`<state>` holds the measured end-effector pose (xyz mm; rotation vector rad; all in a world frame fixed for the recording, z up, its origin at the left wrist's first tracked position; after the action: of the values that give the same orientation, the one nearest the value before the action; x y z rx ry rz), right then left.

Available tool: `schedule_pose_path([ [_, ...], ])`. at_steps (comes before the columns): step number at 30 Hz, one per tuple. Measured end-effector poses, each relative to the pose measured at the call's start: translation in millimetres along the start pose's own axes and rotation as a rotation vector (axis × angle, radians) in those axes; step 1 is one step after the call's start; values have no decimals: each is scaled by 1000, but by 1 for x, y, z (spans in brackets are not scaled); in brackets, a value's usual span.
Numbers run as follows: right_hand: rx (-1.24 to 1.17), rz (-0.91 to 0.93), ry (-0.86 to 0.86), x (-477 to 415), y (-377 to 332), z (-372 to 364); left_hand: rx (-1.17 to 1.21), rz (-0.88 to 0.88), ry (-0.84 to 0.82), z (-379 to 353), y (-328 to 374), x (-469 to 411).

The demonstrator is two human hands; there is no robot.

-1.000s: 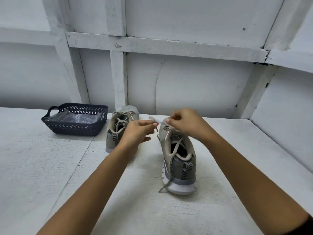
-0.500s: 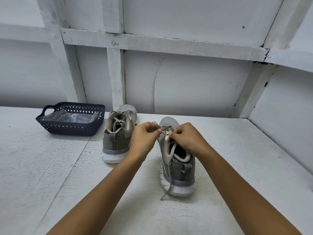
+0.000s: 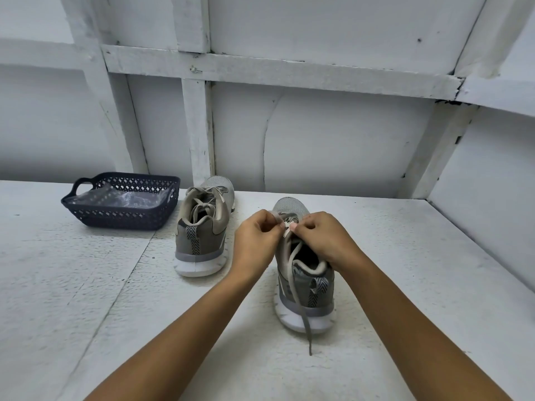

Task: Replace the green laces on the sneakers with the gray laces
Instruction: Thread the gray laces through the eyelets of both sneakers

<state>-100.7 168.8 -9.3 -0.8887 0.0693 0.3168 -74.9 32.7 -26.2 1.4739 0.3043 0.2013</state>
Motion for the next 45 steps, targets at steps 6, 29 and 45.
schedule_pose_path([
  [6,72,47,-18,0,0,-1,6,-19,-12,-5,-4,3],
  [29,-1107,-53,320,11,11,50,-36,88,66,-3,-14,17],
  [45,555,236,-118,16,-20,20,-21,103,47,-4,-17,17],
])
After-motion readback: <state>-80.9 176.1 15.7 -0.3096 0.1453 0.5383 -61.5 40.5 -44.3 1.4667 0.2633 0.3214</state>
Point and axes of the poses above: each hand's wrist, its own x-axis away from the middle knuckle, its own z-axis out of the back of the hand, y = z × x, the point moved 8 cm from there along -x, towards the middle knuckle, and after that the axes turned 9 degrees about z, right-handed, at the moved point
